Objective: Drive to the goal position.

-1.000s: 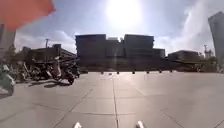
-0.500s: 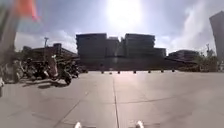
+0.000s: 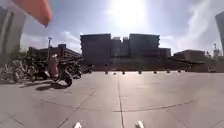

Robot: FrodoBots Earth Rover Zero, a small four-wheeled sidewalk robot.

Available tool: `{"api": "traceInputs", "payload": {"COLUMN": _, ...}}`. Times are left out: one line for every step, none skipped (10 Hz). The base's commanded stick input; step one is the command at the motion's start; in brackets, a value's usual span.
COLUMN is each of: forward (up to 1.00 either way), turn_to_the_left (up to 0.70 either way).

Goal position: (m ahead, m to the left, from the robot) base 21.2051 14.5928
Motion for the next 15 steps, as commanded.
{"api": "traceInputs", "payload": {"forward": 0.70, "turn_to_the_left": 0.14}}
{"api": "traceInputs", "payload": {"forward": 0.70, "turn_to_the_left": 0.14}}
{"api": "traceInputs", "payload": {"forward": 0.70, "turn_to_the_left": 0.14}}
{"api": "traceInputs", "payload": {"forward": 0.70, "turn_to_the_left": 0.14}}
{"api": "traceInputs", "payload": {"forward": 0.70, "turn_to_the_left": 0.14}}
{"api": "traceInputs", "payload": {"forward": 0.70, "turn_to_the_left": 0.14}}
{"api": "traceInputs", "payload": {"forward": 0.70, "turn_to_the_left": 0.14}}
{"api": "traceInputs", "payload": {"forward": 0.70, "turn_to_the_left": 0.14}}
{"api": "traceInputs", "payload": {"forward": 0.70, "turn_to_the_left": 0.14}}
{"api": "traceInputs", "payload": {"forward": 0.70, "turn_to_the_left": 0.14}}
{"api": "traceInputs", "payload": {"forward": 0.70, "turn_to_the_left": 0.14}}
{"api": "traceInputs", "payload": {"forward": 0.70, "turn_to_the_left": 0.14}}
{"api": "traceInputs", "payload": {"forward": 0.70, "turn_to_the_left": 0.13}}
{"api": "traceInputs", "payload": {"forward": 0.70, "turn_to_the_left": 0.04}}
{"api": "traceInputs", "payload": {"forward": 0.70, "turn_to_the_left": 0.00}}
